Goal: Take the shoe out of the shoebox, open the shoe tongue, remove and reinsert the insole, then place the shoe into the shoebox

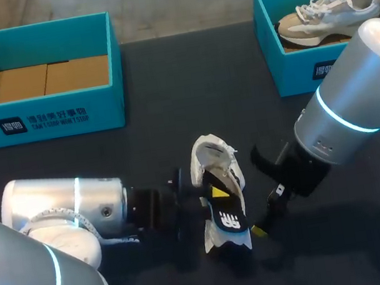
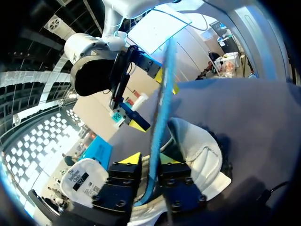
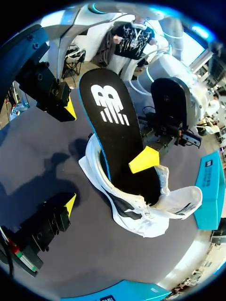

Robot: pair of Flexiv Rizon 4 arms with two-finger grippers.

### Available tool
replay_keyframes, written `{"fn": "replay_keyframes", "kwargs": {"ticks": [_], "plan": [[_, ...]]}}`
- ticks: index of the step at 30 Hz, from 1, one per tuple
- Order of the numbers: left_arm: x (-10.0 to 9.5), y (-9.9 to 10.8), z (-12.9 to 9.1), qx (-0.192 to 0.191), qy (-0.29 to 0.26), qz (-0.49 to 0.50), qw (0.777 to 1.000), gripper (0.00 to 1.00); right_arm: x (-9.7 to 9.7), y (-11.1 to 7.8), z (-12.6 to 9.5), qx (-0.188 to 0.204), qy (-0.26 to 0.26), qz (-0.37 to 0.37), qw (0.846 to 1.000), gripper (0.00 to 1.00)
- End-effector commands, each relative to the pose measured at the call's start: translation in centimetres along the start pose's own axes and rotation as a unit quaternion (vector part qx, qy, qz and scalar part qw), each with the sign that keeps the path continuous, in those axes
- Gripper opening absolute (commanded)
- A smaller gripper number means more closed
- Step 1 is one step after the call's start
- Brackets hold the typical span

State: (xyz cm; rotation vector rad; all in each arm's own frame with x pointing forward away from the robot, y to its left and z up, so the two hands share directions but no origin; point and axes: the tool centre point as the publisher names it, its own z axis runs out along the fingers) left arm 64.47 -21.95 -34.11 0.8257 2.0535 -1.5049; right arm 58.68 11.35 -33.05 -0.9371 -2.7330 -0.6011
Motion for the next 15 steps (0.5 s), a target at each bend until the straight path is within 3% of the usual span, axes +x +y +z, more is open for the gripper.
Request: {"fn": "replay_keyframes", "kwargs": {"ticks": [1,15], "plan": [[0.0,-0.9,0.1,-0.002,0.0,0.001,1.0,0.34,0.1,0.0,0.1,0.0,-0.001,0.0,1.0,1.0],[0.0,-2.7,0.3,0.004,-0.025,-0.01,1.0,0.31,0.1,0.0,0.1,0.0,-0.001,0.0,1.0,1.0]]}}
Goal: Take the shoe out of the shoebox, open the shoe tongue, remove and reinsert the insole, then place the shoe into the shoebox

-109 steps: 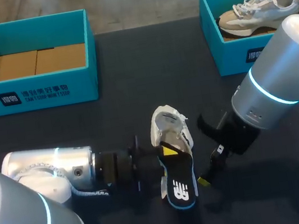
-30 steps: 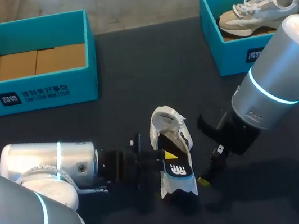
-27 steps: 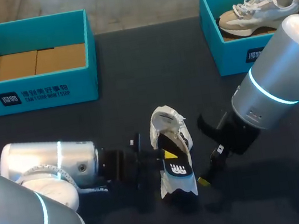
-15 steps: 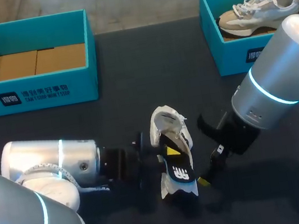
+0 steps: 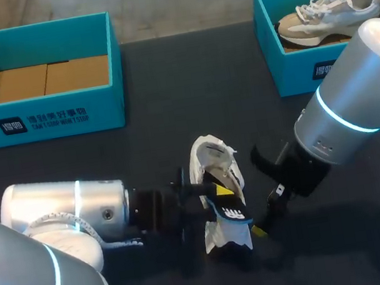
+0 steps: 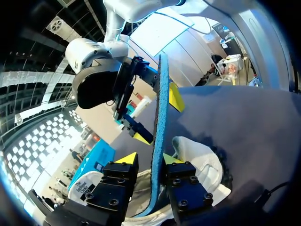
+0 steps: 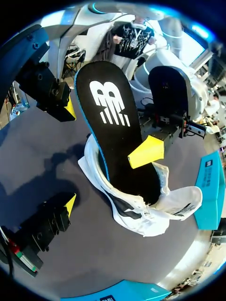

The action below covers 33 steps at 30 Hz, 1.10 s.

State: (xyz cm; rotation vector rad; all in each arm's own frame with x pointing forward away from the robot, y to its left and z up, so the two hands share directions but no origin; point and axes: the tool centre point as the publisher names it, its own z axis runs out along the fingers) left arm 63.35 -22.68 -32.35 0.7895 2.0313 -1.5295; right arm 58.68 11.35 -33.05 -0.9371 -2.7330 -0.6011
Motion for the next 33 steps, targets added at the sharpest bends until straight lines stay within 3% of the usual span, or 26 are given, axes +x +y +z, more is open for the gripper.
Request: {"fn": "replay_keyframes", "kwargs": {"ticks": [1,4,10,11,17,33], "plan": [[0.6,-0.7,0.1,-0.004,-0.01,-0.004,1.0,0.3,0.1,0.0,0.1,0.0,-0.001,0.0,1.0,1.0],[0.8,-0.9,0.3,-0.004,-0.013,-0.009,1.0,0.27,0.1,0.0,0.1,0.0,-0.001,0.0,1.0,1.0],[0.9,-1.1,0.4,-0.011,-0.02,-0.011,1.0,0.07,0.1,0.0,0.1,0.0,-0.001,0.0,1.0,1.0],[0.9,-1.1,0.4,-0.012,-0.02,-0.009,1.0,0.0,0.1,0.0,0.1,0.0,-0.001,0.0,1.0,1.0],[0.7,-1.3,-0.1,-0.006,-0.022,0.001,1.0,0.0,0.1,0.0,0.1,0.0,-0.001,0.0,1.0,1.0],[0.5,1.3,-0.4,-0.001,-0.031,-0.001,1.0,0.0,0.1,0.0,0.1,0.0,-0.001,0.0,1.0,1.0]]}}
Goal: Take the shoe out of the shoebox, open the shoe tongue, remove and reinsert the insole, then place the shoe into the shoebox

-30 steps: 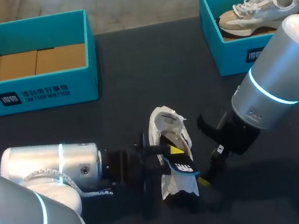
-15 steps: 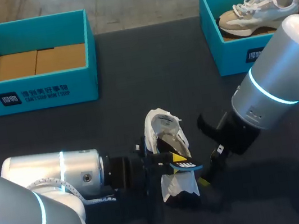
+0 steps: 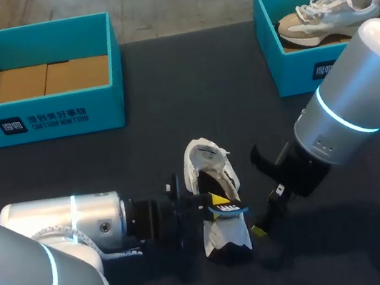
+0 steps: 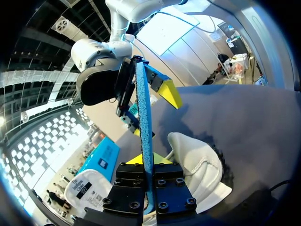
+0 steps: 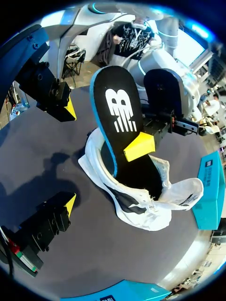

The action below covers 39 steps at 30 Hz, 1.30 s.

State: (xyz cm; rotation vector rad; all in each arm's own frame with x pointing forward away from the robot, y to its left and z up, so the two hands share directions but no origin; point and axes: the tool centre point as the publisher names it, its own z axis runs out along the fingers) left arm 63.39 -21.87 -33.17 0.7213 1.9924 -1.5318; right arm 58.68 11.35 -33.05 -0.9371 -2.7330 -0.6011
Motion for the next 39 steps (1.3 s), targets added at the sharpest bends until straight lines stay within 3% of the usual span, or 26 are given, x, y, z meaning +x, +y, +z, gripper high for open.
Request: {"fn": "replay_keyframes", "kwargs": {"ticks": [1,12,18,22,25,39], "plan": [[-0.2,0.6,0.2,0.003,0.004,0.005,1.0,0.0,0.1,0.0,0.1,0.0,-0.001,0.0,1.0,1.0],[-0.5,2.6,0.6,-0.013,0.016,0.01,1.0,0.0,0.1,0.0,0.1,0.0,-0.001,0.0,1.0,1.0],[-0.6,2.4,0.1,-0.001,0.015,0.007,1.0,0.0,0.1,0.0,0.1,0.0,-0.001,0.0,1.0,1.0],[-0.5,1.8,-0.3,0.008,0.018,0.01,1.0,0.27,0.1,0.0,0.1,0.0,-0.001,0.0,1.0,1.0],[-0.5,1.3,-0.6,0.013,0.018,0.014,1.0,0.31,0.1,0.0,0.1,0.0,-0.001,0.0,1.0,1.0],[-0.1,-0.5,-1.4,0.03,0.034,0.036,0.998,0.26,0.1,0.0,0.1,0.0,-0.001,0.0,1.0,1.0]]}}
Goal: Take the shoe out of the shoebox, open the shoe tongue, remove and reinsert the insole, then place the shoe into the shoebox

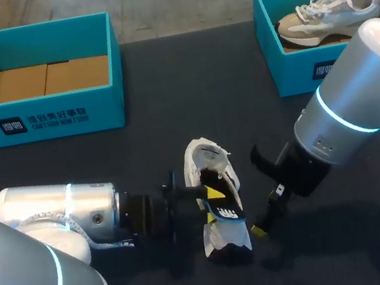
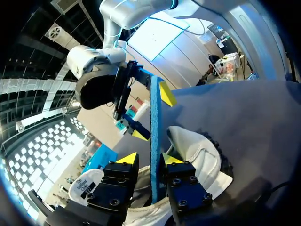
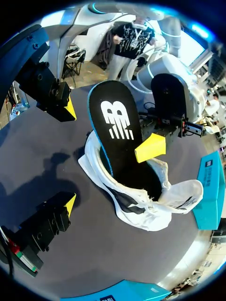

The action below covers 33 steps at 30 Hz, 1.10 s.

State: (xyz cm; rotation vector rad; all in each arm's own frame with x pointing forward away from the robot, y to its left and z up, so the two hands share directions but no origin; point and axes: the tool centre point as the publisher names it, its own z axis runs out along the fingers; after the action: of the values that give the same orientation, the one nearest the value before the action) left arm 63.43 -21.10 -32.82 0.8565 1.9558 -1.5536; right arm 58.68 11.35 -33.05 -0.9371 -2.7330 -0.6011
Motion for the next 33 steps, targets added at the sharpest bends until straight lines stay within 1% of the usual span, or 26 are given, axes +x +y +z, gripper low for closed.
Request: {"fn": "replay_keyframes", "kwargs": {"ticks": [1,3,4,6,10,19,33], "plan": [[0.1,-0.5,-0.5,0.001,0.004,0.004,1.0,0.25,0.1,0.0,0.1,0.0,-0.001,0.0,1.0,1.0],[0.2,-0.6,-0.4,0.002,0.008,0.006,1.0,0.22,0.1,0.0,0.1,0.0,-0.001,0.0,1.0,1.0],[0.2,-0.6,-0.3,0.001,0.01,0.007,1.0,0.18,0.1,0.0,0.1,0.0,-0.001,0.0,1.0,1.0],[0.3,-0.5,-0.2,0.002,0.016,0.011,1.0,0.0,0.1,0.0,0.1,0.0,-0.001,0.0,1.0,1.0],[0.4,-0.4,0.0,0.002,0.024,0.017,1.0,0.0,0.1,0.0,0.1,0.0,-0.001,0.0,1.0,1.0],[0.7,0.6,0.1,-0.002,0.037,0.041,0.998,0.0,0.1,0.0,0.1,0.0,-0.001,0.0,1.0,1.0],[0.8,2.6,0.4,-0.037,0.043,0.062,0.996,0.0,0.1,0.0,0.1,0.0,-0.001,0.0,1.0,1.0]]}}
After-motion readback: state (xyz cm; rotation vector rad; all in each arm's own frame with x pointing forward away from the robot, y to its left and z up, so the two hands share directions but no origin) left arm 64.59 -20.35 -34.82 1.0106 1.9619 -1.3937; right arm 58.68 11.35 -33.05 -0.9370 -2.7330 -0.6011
